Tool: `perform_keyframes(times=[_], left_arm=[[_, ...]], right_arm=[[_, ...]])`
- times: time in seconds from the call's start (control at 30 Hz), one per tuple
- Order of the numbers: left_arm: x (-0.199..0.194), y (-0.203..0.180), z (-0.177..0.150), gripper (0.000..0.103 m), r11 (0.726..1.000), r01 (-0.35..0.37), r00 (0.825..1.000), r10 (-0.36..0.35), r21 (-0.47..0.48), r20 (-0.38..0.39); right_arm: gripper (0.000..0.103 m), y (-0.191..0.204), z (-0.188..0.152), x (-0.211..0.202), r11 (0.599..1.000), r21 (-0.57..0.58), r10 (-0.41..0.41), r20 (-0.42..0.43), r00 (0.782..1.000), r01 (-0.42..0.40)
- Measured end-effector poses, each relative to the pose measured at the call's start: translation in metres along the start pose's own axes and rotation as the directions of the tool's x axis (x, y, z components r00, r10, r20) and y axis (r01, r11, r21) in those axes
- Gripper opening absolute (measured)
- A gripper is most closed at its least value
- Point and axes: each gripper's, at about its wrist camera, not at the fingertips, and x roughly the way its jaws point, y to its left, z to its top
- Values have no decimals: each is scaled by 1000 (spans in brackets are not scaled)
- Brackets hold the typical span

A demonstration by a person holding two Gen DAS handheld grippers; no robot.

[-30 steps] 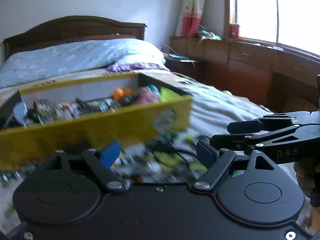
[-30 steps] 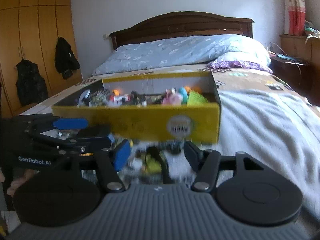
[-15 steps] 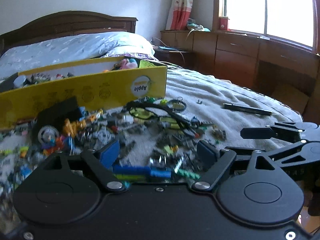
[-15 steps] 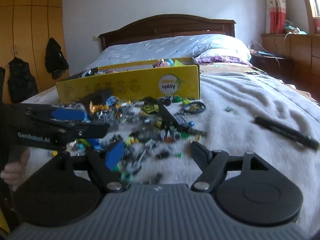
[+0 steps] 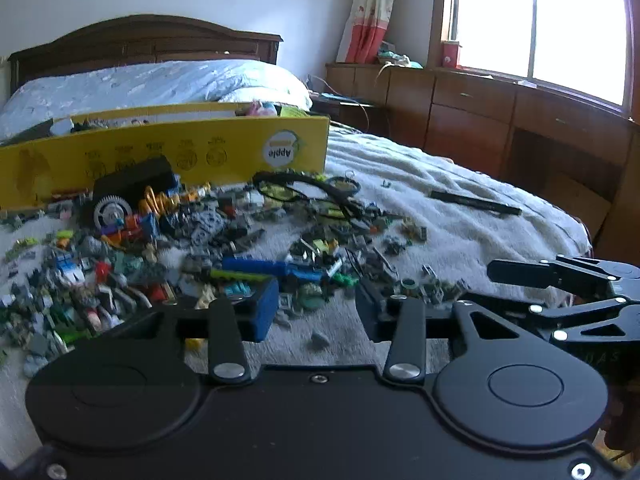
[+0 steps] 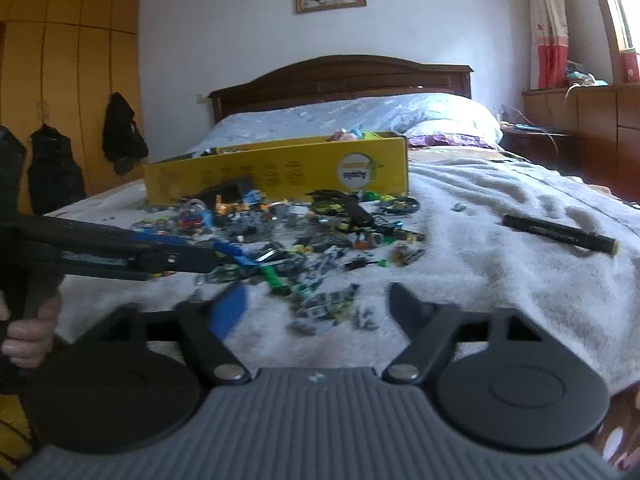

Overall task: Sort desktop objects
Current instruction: 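Withdraw both tools from the box back over the Lego pile, then close the left tool on a blue Lego piece while the right tool grasps a grey piece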

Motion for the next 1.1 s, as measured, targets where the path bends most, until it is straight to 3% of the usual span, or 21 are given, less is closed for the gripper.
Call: perform_keyframes(times=[0.1,0.2,0.4,0.5,0.73,0.93,1.1], left_arm=[[1,0,-8,32,1000,6,1000,-6,6,-8],[5,3,-12,32,1000,-14,1000,14,7,-7],[11,8,-14,32,999,-44,999,44,5,8],[15,9,-13,32,999,-42,999,42,13,8],[27,9,-15,35,999,-34,999,34,31,-1],[33,10,-17,37,999,-37,999,37,34,2],[34,14,-18,45,998,-52,999,52,20,10]], right_arm=[[37,5,-4,-1,1000,-7,20,-15,1000,-21],[30,11,-10,2,999,-19,50,-41,998,-51],[30,20,-22,12,998,-59,34,-55,998,-37],[39,18,-23,14,998,-58,7,-49,999,-10],[38,6,-24,16,997,-47,-64,-37,997,62],[39,5,-26,18,997,-41,-66,-33,997,64],[43,6,-27,18,998,-37,-60,-24,998,59]])
